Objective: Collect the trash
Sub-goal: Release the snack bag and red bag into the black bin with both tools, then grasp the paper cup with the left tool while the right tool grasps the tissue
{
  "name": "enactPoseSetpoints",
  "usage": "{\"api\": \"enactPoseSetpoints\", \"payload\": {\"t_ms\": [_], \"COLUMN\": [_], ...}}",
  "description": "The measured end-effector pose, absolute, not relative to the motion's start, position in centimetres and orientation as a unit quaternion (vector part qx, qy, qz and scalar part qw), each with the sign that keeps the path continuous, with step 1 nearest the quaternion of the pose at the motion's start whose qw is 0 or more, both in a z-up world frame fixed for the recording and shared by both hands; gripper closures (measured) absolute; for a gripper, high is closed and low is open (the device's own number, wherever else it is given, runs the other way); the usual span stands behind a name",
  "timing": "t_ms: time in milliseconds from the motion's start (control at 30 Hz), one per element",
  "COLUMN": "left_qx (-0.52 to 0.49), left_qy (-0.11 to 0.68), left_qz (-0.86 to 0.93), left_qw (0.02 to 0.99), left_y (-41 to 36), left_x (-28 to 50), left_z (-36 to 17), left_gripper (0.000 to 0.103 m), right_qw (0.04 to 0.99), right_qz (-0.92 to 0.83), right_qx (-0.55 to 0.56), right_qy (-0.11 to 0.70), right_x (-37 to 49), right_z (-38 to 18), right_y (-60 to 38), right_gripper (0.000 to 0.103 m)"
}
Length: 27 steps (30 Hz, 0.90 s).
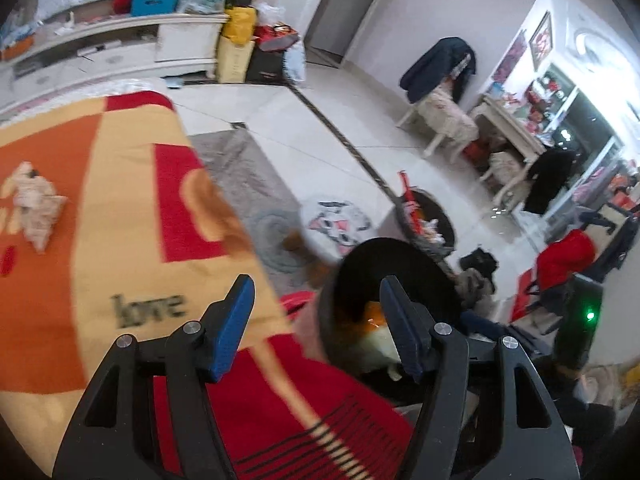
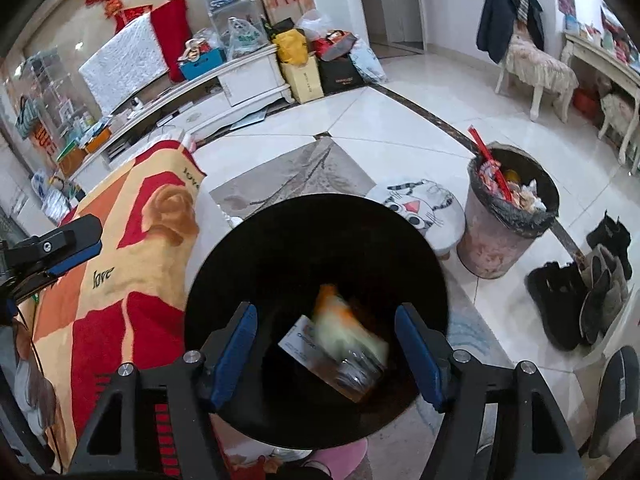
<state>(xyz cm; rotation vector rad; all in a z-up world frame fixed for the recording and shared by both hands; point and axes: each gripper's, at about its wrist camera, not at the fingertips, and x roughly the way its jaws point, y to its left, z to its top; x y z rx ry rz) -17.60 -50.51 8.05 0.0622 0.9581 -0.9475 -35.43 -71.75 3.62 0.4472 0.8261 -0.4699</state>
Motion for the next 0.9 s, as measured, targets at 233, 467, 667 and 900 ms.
{"api": "enactPoseSetpoints", "payload": {"t_ms": [233, 467, 667, 900], "left_qx": [0.050, 0.057, 0.039, 0.020], "left_qy": [0.429, 0.423, 0.430, 0.435], "left_qz": [-0.391, -0.345, -0.304, -0.249], "left_qw": [0.813, 0.836, 0.849, 0.865], "left_y": [-47.0, -42.0, -36.4, -27.7], "left_x": [-17.0, -15.5, -14.0, -12.3], "left_z": [7.8, 7.6, 7.5, 8.2], "left_gripper": [0.039, 0.039, 0.039, 0.039], "right_qw": [0.878, 0.886, 0.893, 0.897], "right_qz": [-0.188, -0.149, -0.108, -0.045], "right_qx": [0.193, 0.173, 0.143, 0.131], "right_qy": [0.396, 0.404, 0.413, 0.420], "right_x": [-32.5, -28.7, -25.5, -21.0], "right_z": [4.1, 4.6, 4.9, 4.9], "right_y": [-67.8, -63.5, -58.9, -53.1], "right_gripper": [0.034, 0.034, 0.034, 0.034]}}
